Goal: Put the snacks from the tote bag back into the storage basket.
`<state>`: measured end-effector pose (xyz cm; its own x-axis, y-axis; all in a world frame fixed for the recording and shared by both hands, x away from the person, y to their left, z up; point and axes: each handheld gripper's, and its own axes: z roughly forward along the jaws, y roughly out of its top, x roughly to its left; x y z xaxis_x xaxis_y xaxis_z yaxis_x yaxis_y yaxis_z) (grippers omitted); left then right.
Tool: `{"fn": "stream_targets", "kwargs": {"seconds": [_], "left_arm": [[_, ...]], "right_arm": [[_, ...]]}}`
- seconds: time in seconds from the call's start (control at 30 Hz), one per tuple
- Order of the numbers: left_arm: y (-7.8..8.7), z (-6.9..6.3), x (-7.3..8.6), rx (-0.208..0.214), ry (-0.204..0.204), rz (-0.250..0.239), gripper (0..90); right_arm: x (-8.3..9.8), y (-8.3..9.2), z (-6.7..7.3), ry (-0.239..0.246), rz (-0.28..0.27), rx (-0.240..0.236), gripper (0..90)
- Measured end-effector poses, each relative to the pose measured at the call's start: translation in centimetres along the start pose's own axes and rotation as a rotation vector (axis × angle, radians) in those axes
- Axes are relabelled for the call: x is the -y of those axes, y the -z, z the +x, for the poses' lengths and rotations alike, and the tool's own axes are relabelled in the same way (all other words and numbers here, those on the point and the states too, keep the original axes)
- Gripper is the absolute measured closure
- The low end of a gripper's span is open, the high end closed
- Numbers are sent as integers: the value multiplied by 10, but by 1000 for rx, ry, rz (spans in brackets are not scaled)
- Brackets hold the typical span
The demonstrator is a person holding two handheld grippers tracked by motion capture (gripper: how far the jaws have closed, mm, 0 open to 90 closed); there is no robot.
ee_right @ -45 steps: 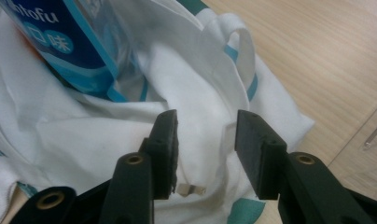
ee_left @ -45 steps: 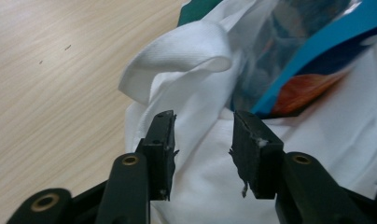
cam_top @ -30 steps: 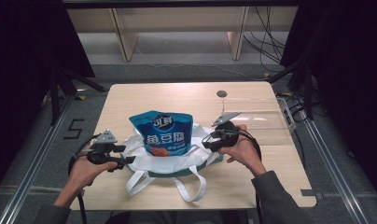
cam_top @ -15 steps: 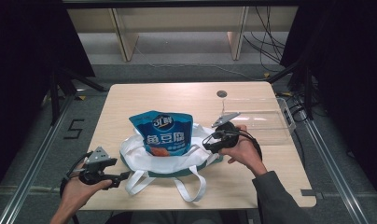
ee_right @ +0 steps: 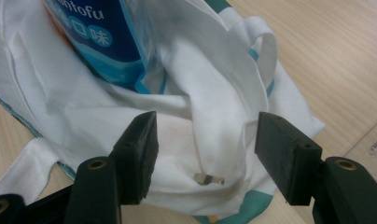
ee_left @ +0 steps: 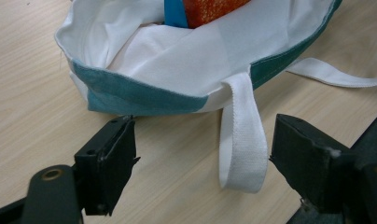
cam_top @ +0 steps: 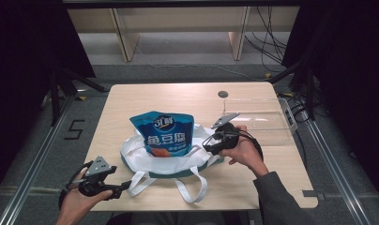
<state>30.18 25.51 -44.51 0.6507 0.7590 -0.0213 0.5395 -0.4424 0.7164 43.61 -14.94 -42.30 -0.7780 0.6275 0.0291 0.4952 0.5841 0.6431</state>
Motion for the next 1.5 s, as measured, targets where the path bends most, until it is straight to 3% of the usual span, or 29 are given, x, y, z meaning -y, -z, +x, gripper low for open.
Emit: {"fn": "stream_targets", "kwargs": {"seconds": [0.03,0.07,0.1,0.13,0.2,0.23,0.33,0.47,0.53,0.6,0.73,0.77,0.87,1.03,1.07,1.23,1.27,1.33,1.4,1.5], "left_arm": [[0,0,1,-5,-14,-9,211],[0,-1,2,-1,-11,-7,211],[-2,-4,3,1,33,-23,211],[-2,-4,4,-7,33,-20,211],[1,-3,6,2,12,-12,211],[0,-3,7,1,34,-29,210],[3,-3,9,-2,34,-51,207],[5,-4,11,-6,40,-58,206],[5,-6,12,-12,58,-60,206],[7,-5,11,-14,40,-68,206],[7,-5,11,-17,43,-83,206],[6,-6,11,-5,62,-75,206],[7,-4,11,-6,38,-66,204],[7,-6,11,-4,48,-62,203],[6,-5,11,-4,29,-70,203],[4,-4,13,-20,26,-61,203],[4,-5,13,-17,42,-64,203],[4,-5,13,-7,54,-57,203],[4,-5,13,-21,30,-65,203],[4,-5,12,-7,26,-55,203]], "right_arm": [[-1,1,1,-10,2,-8,398],[-3,4,0,19,9,-12,395],[-3,4,1,6,-6,-4,391],[-4,9,2,7,15,1,388],[-8,13,4,20,6,6,383],[-10,14,4,43,-12,1,381],[-19,26,8,97,-56,-7,373],[-32,45,18,91,-89,-20,366],[-39,52,22,123,-117,-28,362],[-46,57,25,146,-131,-47,360],[-62,62,28,172,-134,-50,359],[-67,64,29,168,-129,-58,359],[-84,71,33,201,-121,-66,361],[-110,74,42,244,-66,-91,355],[-117,72,43,284,-67,-104,353],[-139,61,49,327,-7,-124,348],[-144,58,51,317,8,-134,357],[-152,54,52,358,28,-138,404],[-158,50,54,372,53,-153,432],[-167,44,57,379,90,-153,478]]}}
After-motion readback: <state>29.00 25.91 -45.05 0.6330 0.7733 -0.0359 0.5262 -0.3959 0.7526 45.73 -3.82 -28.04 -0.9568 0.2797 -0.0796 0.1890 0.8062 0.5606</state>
